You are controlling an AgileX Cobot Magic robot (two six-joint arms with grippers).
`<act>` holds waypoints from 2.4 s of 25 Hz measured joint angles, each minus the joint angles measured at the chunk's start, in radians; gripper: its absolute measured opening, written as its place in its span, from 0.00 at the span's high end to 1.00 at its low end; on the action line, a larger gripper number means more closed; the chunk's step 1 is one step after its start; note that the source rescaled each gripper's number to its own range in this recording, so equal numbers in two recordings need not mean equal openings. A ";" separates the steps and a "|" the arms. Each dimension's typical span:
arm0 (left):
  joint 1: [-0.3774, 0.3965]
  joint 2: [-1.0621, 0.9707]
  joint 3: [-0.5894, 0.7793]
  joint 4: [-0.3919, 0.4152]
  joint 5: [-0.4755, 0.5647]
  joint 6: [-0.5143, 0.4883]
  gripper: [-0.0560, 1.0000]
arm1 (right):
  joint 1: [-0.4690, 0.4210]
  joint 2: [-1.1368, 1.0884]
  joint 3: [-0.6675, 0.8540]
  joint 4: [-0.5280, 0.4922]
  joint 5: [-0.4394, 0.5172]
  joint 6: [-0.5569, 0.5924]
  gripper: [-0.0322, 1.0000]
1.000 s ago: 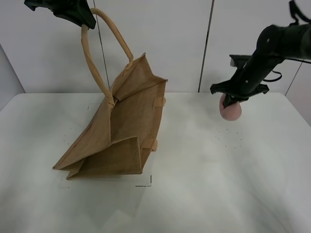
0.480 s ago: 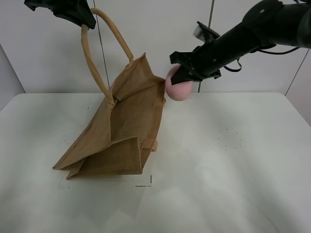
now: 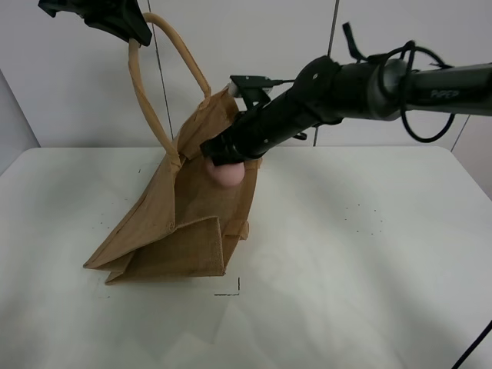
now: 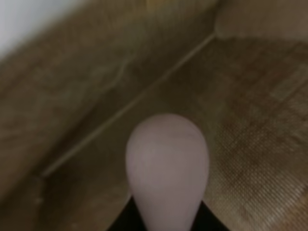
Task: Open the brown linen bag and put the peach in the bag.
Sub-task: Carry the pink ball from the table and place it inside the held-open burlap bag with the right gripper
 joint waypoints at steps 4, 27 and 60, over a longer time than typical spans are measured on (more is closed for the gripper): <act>0.000 0.000 0.000 0.000 0.000 0.000 0.95 | 0.033 0.073 0.000 0.044 -0.047 -0.137 0.97; 0.000 0.000 0.000 0.000 0.000 0.000 0.95 | 0.043 0.337 -0.295 0.195 -0.018 -0.209 0.55; 0.000 0.000 0.000 -0.004 0.000 0.000 0.95 | -0.154 0.058 -0.300 -0.630 0.583 0.620 0.00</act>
